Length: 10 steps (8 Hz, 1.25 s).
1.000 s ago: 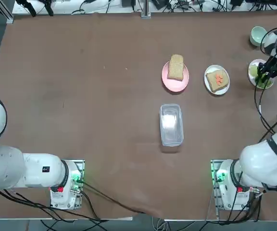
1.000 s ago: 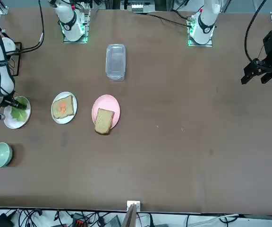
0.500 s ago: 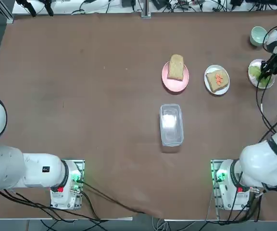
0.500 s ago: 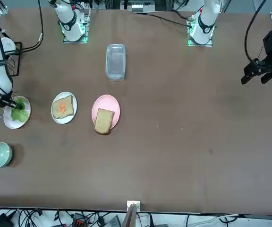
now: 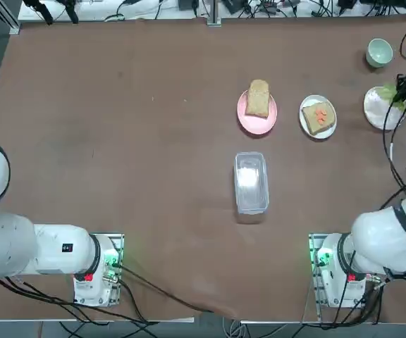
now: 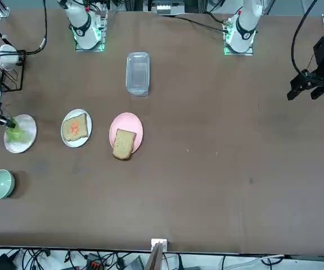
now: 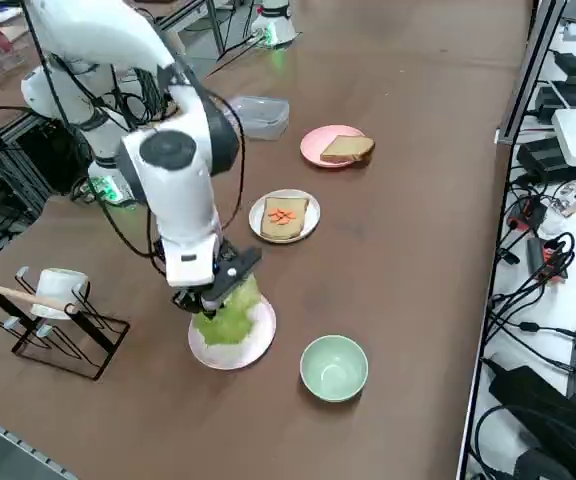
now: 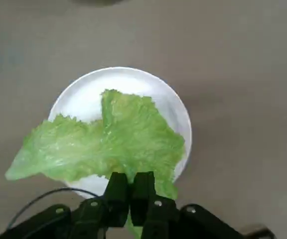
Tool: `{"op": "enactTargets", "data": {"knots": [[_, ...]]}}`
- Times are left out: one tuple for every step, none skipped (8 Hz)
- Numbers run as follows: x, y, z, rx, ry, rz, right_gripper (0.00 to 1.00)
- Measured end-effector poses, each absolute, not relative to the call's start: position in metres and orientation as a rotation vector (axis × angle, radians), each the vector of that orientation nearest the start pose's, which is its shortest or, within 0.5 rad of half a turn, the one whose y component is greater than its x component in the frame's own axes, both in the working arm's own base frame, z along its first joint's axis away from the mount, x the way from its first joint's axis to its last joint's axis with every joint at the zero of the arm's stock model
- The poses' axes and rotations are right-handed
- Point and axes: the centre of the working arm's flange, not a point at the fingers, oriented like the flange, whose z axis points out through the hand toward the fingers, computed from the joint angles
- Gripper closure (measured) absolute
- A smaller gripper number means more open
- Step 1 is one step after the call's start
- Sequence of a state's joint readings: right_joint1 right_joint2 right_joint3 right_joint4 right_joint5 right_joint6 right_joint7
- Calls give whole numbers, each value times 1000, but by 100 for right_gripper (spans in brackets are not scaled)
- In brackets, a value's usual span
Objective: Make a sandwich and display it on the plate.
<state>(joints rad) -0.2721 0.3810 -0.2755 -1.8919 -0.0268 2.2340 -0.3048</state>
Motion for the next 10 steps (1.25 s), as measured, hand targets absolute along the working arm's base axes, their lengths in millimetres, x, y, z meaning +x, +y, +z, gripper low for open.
{"op": "enactTargets", "data": {"knots": [[541,-300,335,-3226,273,136,94],[548,-268,357,-3213,195,168,94],[555,-231,372,-3200,104,202,94],[562,-197,380,-3191,20,231,94],[566,-167,382,-3183,-53,261,94],[569,-141,381,-3175,-122,295,94],[570,-117,378,-3168,-188,317,94],[569,-92,372,-3160,-254,336,94],[566,-70,365,-3155,-316,342,94],[564,-50,357,-3155,-376,318,94]]}}
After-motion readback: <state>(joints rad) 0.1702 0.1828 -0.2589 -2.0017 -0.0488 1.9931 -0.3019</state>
